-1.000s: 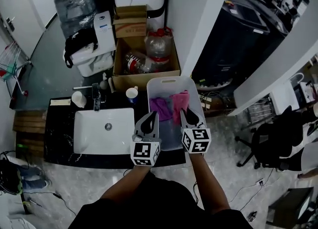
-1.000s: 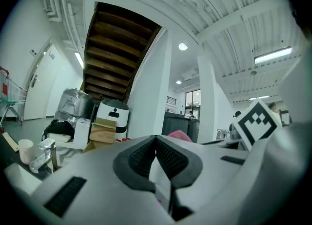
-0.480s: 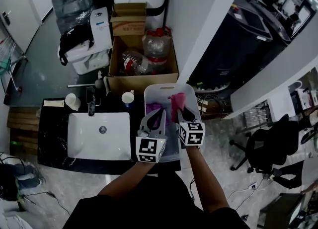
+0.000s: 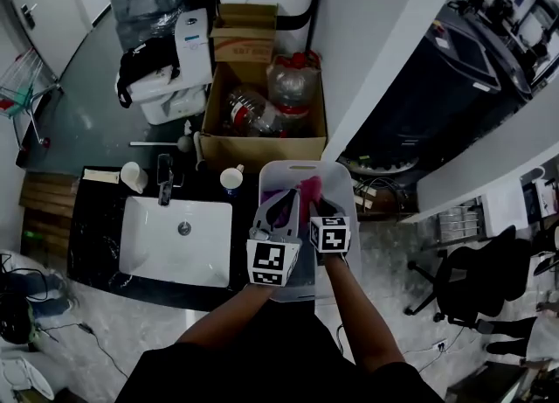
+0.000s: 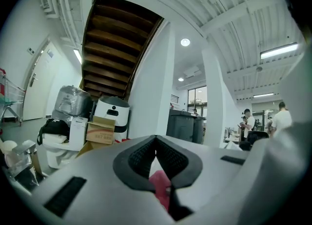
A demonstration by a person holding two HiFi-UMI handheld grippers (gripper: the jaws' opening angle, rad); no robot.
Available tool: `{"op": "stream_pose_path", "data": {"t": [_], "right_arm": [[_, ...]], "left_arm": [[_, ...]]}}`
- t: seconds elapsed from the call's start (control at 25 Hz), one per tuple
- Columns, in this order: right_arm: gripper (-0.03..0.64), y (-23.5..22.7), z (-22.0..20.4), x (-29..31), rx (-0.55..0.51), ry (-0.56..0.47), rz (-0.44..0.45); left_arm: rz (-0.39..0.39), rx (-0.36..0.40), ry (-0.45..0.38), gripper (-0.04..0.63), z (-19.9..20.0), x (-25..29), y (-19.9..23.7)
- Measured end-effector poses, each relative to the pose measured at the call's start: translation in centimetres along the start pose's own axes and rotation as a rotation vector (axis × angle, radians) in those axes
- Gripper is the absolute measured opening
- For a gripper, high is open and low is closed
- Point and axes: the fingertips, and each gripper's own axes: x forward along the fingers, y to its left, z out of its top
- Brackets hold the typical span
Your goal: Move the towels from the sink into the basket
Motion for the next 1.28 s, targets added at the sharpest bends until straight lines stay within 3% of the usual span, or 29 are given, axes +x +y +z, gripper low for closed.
{"op": "stream_pose_path", "data": {"t": [0.2,0.48,0.64,1.28], "right_arm": [[0.081,-0.2,-1.0,2.7,0.0,0.067,0.02],[0.081,-1.4,-5.5,6.0,-0.03,0.208,0.019],[0.081,-1.9,-7.8,6.8,0.013,0.266,0.016],[0.083,-1.8,-11.1,9.3,0.079,0.301,0.045]], "left_arm": [[0.047,-0.024,0.01,0.012,0.0,0.8,1.7],[0.042,-0.017,0.034,0.012,-0.3,1.5,1.7],[0.038,-0.019,0.053,0.012,-0.7,1.7,1.6],[0.029,0.013,0.068,0.012,-1.8,2.1,0.0]]}}
